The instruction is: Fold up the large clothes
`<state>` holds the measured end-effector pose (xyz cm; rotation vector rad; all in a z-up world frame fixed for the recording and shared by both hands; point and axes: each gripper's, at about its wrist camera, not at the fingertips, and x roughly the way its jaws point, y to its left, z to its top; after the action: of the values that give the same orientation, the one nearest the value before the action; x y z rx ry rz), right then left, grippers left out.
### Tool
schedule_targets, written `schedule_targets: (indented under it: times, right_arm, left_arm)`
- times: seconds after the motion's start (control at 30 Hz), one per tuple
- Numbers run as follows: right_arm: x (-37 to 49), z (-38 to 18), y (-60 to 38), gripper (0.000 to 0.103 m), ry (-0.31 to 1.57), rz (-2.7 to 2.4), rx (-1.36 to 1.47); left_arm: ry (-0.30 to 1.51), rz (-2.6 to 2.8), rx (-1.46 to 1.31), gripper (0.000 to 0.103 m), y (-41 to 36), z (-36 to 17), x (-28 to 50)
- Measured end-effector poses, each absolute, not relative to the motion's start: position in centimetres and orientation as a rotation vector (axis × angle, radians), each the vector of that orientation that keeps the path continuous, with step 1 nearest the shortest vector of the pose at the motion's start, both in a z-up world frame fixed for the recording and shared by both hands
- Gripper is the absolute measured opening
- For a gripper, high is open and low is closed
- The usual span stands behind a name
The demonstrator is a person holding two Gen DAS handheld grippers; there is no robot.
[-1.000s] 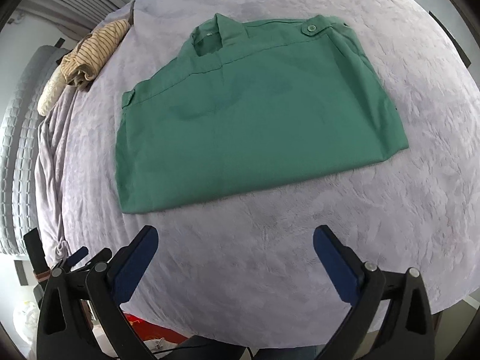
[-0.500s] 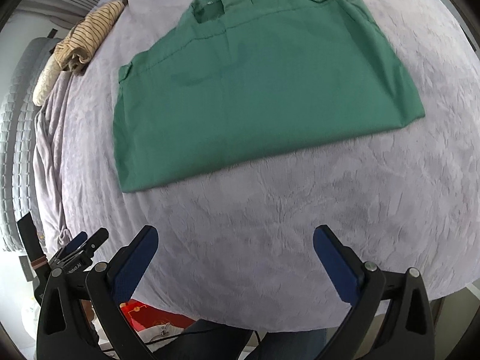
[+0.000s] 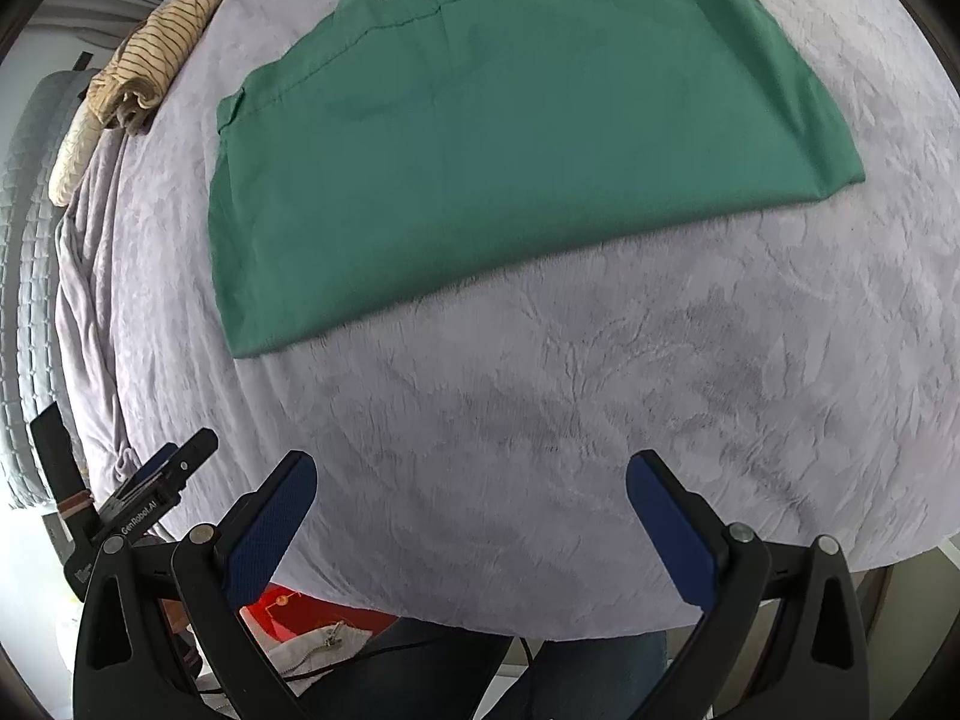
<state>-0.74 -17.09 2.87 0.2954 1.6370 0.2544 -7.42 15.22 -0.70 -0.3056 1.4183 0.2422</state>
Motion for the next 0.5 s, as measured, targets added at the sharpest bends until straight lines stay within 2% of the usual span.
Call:
schedule_targets:
  times: [0.5]
  right_arm:
    - [-0.9, -1.0, -14.1, 0.103, 1.703, 0.282, 0.370]
  left_arm:
    - [1.451, 0.236, -0.293, 0.103, 17.2, -3.3, -6.4]
